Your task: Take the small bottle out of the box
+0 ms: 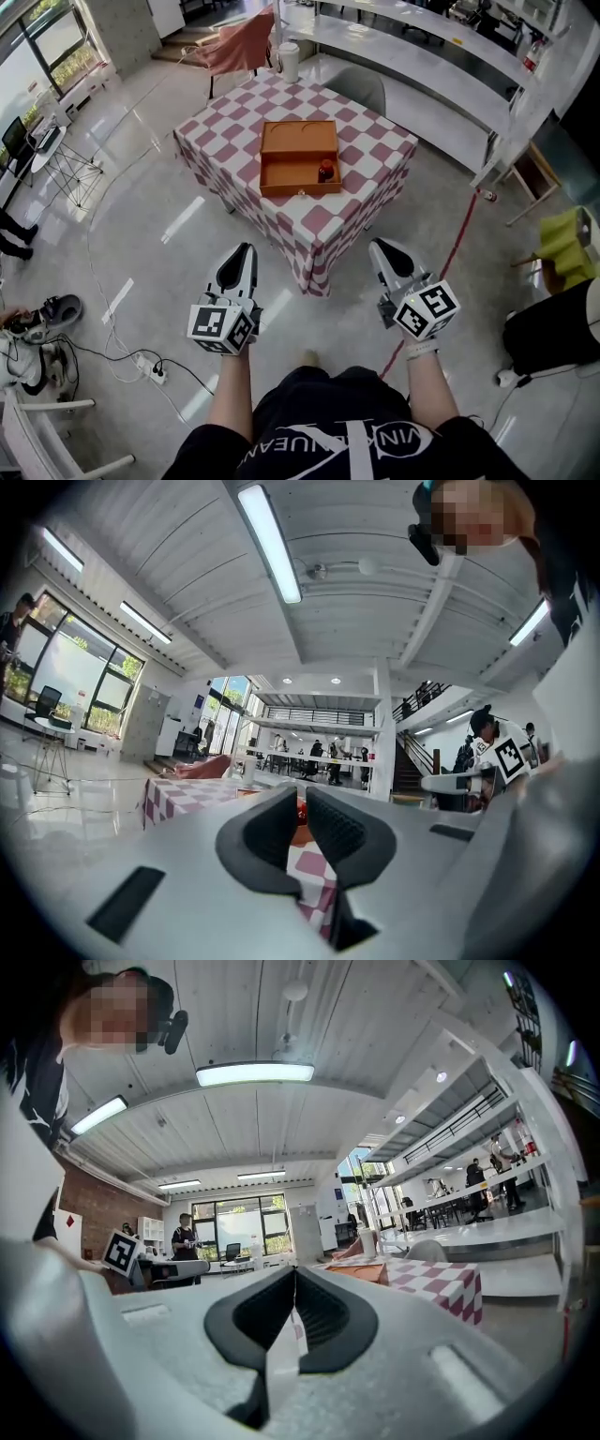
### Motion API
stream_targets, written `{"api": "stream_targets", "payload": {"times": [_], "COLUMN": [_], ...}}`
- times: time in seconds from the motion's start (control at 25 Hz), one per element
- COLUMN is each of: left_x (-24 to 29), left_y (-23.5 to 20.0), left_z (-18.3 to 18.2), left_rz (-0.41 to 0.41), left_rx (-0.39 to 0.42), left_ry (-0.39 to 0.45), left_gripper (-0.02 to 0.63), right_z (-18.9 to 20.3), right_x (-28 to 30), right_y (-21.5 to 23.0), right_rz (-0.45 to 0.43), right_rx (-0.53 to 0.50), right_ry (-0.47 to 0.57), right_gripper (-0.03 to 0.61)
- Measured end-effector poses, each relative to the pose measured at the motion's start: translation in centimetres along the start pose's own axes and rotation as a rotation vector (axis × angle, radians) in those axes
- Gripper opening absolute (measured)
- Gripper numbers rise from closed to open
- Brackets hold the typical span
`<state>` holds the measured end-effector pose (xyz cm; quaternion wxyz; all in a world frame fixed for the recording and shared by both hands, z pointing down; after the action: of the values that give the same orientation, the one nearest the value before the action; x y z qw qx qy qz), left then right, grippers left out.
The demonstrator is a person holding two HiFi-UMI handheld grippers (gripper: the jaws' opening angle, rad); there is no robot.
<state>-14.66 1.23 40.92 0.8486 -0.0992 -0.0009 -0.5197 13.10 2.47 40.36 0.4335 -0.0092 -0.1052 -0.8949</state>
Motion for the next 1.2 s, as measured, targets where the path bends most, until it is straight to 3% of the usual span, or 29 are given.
{"api": "stream_targets", "payload": {"times": [0.6, 0.92, 1.2], "left_x": [4.1, 8.1, 12.5], "left_y": [-2.0, -5.5, -5.8], "left_z": [4.0, 1.1, 1.5], "left_rz": [0.012, -0.067, -0.035], "left_rx": [-0.065, -0.069, -0.091], "left_ry": [-0.09, -0.079, -0.086], "left_gripper": [0.032, 0.032, 0.032], "right_z": [2.4, 1.4, 1.3], "right_x": [4.5, 10.9, 14.1], "right_y": [1.5, 4.3, 7.4], "right_rz": [-0.066, -0.131, -0.148], "right_rx": [0.054, 0.038, 0.032], "right_ry": [-0.104, -0.122, -0.153], "right_gripper": [0.006, 0.006, 0.006]}}
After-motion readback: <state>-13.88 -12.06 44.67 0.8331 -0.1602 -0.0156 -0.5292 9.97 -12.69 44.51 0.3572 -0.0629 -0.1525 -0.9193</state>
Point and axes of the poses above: the fingertips, and each gripper's own axes: x forward along the fingers, y to its right, z out of its underside, the point moved 4 cm from there along -x, backward along the fingers, and after that the axes turned 6 degrees about -y, right-handed, at the moved point
